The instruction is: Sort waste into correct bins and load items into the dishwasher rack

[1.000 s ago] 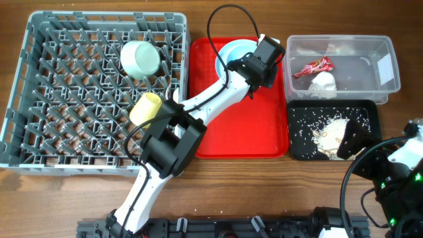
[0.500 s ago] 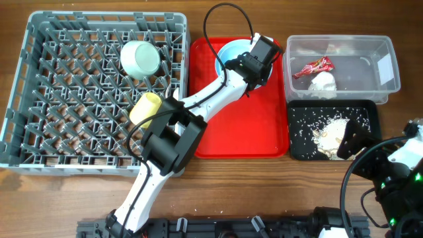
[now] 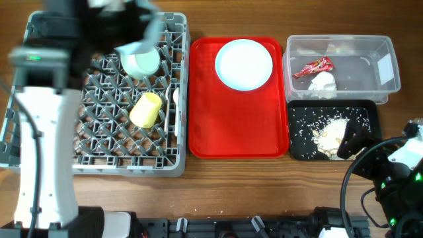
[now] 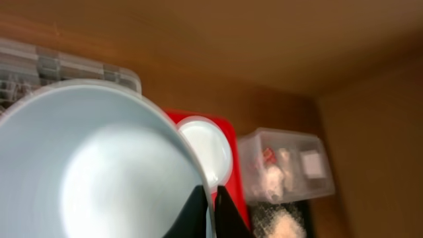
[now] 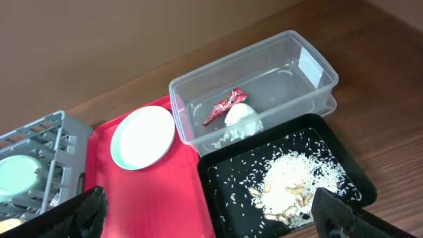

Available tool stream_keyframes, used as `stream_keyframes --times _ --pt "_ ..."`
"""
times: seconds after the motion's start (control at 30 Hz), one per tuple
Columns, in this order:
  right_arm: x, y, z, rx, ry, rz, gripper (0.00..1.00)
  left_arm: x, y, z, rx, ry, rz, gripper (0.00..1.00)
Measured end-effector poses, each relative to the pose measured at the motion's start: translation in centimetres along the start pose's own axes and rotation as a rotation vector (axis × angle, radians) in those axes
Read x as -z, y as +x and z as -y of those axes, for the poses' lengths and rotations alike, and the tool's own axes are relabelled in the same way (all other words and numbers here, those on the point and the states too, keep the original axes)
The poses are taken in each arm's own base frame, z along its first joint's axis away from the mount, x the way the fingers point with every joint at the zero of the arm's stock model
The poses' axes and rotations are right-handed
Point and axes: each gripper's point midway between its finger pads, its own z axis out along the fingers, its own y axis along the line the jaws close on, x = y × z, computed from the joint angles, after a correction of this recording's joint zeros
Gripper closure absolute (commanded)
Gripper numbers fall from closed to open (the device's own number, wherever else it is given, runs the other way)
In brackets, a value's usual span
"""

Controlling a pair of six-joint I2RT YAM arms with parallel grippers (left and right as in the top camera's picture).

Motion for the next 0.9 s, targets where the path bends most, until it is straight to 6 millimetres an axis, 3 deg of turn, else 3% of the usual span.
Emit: stream_keyframes --times 0.1,0.17,0.23,0.47,0.63,0.7,0.8,0.9 --pt "0.0 0.0 0.0 0.0 0.0 0.001 0.0 1.4 0.3 -6.7 0.283 0.17 -0.147 0.96" --pt "0.0 0.0 0.0 0.0 0.0 0.0 0.0 0.9 0.8 -10.2 0.426 0.262 -0.213 0.96" --pt "0.0 0.0 0.0 0.0 0.0 0.0 0.0 -0.9 2.3 -13.5 0.555 0.331 -0.303 0.96" --pt "0.0 0.0 0.0 0.0 0.0 0.0 0.0 -5.8 5.9 -19.9 0.685 0.363 -0.437 0.96" --pt "0.0 0.0 0.0 0.0 0.0 0.0 0.0 -6.1 6.9 -21.0 0.669 0.307 -0.465 0.96" --pt "0.0 0.0 0.0 0.0 0.0 0.0 0.0 -5.5 7.2 -20.1 0.733 0.325 -0.496 0.96" --pt "0.0 0.0 0.0 0.0 0.0 0.0 0.0 -5.1 6.3 -18.8 0.794 0.41 -0.475 0.96" --pt "0.0 0.0 0.0 0.0 0.0 0.0 0.0 -5.2 6.2 -18.6 0.809 0.434 -0.468 0.96"
